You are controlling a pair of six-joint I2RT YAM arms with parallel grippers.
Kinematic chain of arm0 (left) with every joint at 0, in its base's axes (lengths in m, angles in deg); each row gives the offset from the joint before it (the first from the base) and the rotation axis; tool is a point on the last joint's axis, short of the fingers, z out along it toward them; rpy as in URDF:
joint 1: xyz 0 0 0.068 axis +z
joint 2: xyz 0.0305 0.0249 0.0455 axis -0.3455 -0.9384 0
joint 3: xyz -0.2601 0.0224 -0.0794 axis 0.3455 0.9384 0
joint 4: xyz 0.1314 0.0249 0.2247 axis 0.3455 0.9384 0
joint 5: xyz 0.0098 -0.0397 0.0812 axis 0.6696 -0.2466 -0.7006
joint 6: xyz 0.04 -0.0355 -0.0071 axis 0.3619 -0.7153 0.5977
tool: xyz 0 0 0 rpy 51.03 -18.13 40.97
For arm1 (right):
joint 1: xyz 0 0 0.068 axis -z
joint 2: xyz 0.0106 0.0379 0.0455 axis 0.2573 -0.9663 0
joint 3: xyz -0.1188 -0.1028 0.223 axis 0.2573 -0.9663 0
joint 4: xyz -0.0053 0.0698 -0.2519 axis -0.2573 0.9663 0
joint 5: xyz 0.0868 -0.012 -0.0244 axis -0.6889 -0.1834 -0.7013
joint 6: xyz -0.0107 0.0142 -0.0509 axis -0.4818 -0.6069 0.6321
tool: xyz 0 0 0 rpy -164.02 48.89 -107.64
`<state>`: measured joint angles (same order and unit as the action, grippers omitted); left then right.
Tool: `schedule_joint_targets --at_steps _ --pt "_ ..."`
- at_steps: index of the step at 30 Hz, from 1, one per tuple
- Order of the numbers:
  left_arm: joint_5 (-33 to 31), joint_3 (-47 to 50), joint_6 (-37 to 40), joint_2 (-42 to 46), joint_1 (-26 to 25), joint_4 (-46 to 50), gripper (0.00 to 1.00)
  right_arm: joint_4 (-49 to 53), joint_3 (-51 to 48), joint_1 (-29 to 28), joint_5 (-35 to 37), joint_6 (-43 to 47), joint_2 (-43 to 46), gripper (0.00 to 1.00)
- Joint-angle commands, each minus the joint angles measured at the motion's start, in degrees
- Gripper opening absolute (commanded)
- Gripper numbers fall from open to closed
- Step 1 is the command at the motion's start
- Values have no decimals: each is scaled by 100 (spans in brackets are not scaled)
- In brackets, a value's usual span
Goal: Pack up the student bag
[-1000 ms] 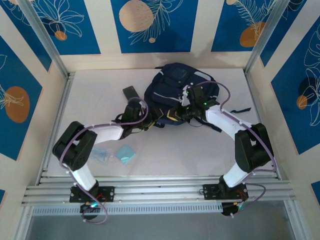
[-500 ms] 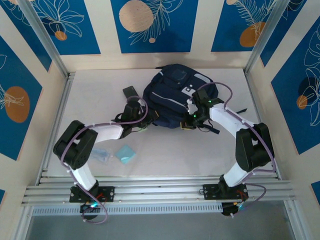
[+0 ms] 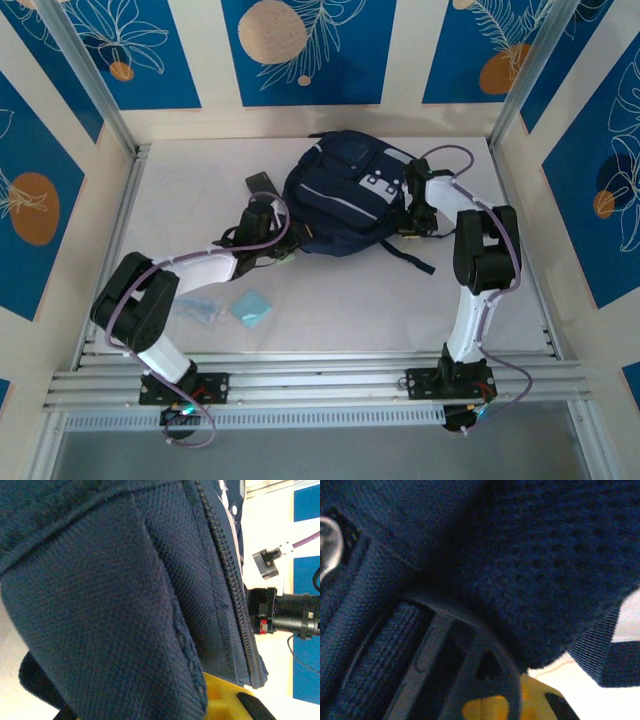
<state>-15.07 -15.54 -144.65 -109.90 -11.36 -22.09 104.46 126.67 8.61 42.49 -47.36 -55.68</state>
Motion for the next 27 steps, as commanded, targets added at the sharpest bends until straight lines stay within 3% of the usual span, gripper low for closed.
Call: schedule_joint_targets --at_steps 1,6,8,13,15,20,27 --pt "54 117 336 523 169 237 0 -295 535 630 1163 -300 -84 0" --pt "105 115 346 423 169 142 0 -273 276 496 915 -529 367 0" --pt "220 32 430 326 156 110 0 -294 -12 382 338 -537 695 0" --pt "592 -162 666 -1 73 26 0 -595 -916 47 -813 -615 1696 43" --pt "684 -146 705 -119 63 -85 0 -832 -1175 -29 -1125 -726 2016 54" --pt "663 -134 1367 -358 85 91 0 -1650 -1344 -104 -1678 -905 2169 62" --pt "615 -121 1775 -771 187 178 0 -2306 -692 -136 -1512 -912 1101 68"
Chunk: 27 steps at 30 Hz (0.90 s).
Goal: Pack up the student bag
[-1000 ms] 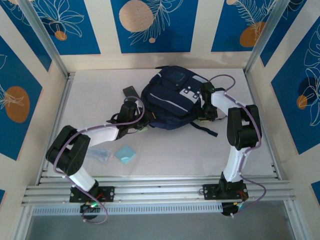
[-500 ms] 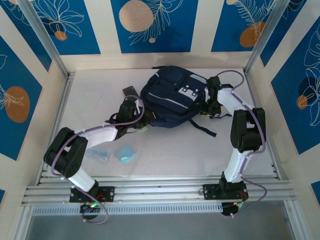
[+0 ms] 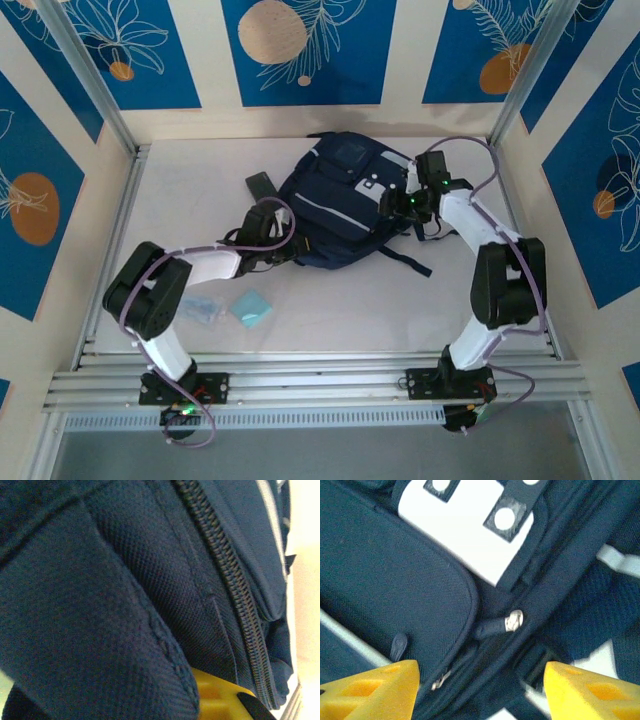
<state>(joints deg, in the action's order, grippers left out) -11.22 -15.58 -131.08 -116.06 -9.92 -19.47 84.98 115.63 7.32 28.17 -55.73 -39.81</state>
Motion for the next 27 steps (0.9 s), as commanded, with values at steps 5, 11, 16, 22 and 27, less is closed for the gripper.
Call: schedule_joint_targets --at_steps 5,11,16,22,27 --pt "319 -58 302 -360 43 -262 0 -399 822 -48 81 -74 -1249 72" --pt "296 3 94 -431 42 -538 0 -675 275 -444 -298 71 -1201 71" --pt "313 -79 -38 -423 42 -630 0 -639 -402 -802 -702 -175 -860 69" --pt "102 -61 -235 -348 43 -867 0 -753 -1291 -1431 -1122 -791 -15 69" --pt "52 -152 -282 -374 42 -990 0 -495 -1298 -1558 -1109 -947 416 69"
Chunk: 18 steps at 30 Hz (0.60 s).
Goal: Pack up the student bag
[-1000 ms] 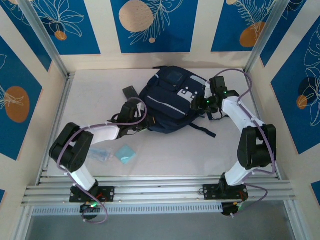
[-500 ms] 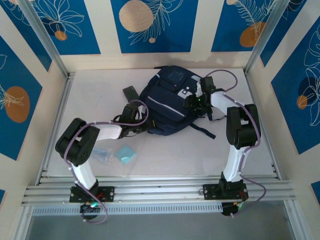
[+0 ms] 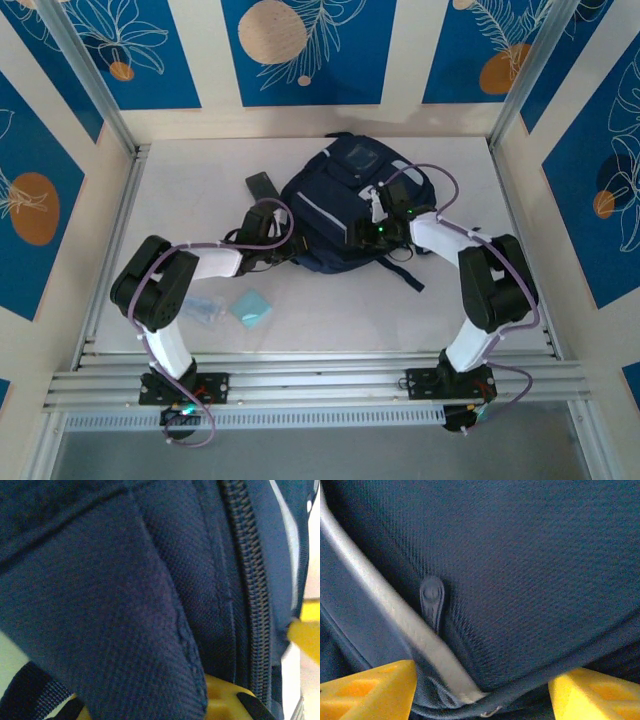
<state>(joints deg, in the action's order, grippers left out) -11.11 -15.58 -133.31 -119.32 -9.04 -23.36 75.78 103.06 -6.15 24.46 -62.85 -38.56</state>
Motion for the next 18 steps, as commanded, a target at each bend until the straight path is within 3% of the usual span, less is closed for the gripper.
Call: schedule_joint_targets --at_steps 1,5,10,13,18 --pt "34 -187 -10 -41 -44 -554 0 527 0 -162 -642 -206 392 69" --pt "-11 -322 263 19 -15 -275 0 774 94 242 -539 -164 762 68" --pt "-30 -672 960 117 186 373 0 995 136 803 240 -152 1016 68" --pt "51 -1248 1733 56 236 1182 0 948 145 1113 533 -447 904 67" --pt "227 -2143 2625 -228 227 2247 0 444 391 1501 362 -1128 258 58"
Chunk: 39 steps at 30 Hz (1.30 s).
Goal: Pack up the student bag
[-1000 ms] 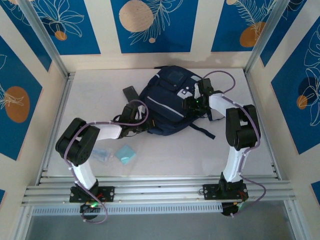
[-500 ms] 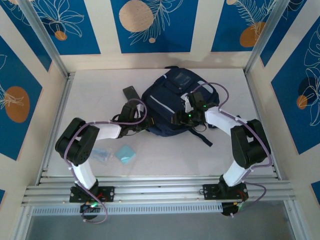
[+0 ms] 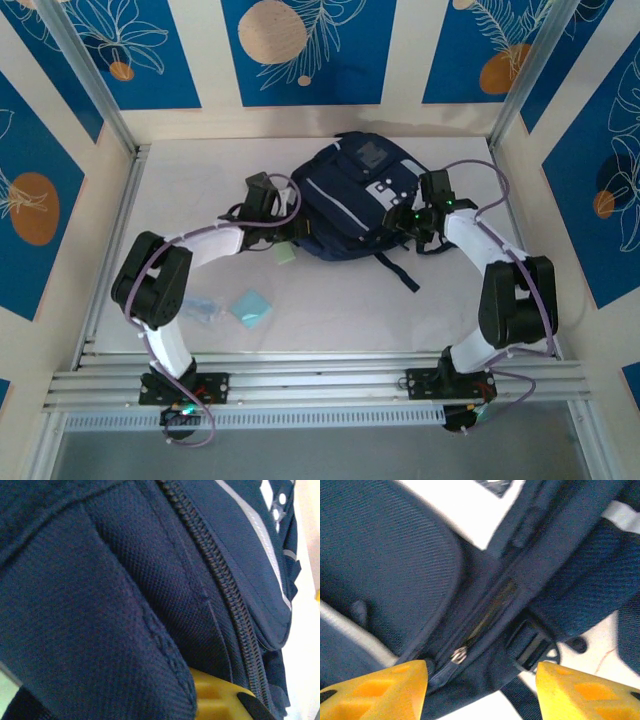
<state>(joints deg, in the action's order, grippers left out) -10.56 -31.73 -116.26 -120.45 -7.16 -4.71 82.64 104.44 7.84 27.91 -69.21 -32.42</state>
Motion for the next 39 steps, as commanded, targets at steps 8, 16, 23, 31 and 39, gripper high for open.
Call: schedule_joint_targets --at_steps 8,16,23,31,39 --pt "599 -1395 1207 -780 39 969 0 -849 1183 51 -692 -1123 -1870 53" --pt "394 -2972 1415 -1744 39 1643 10 -1595 -5 -17 -936 -2152 -1764 35" --pt "-270 -4065 1946 -2087 39 2961 61 -2588 -1043 -468 -1125 -3082 -1271 37" --pt "-1207 -2716 3416 -601 -627 2936 68 -2103 -779 -514 -750 -2892 -1155 38" --pt "-1364 -2176 2940 111 -769 3045 73 -2500 -831 -429 -902 -3126 -1058 57"
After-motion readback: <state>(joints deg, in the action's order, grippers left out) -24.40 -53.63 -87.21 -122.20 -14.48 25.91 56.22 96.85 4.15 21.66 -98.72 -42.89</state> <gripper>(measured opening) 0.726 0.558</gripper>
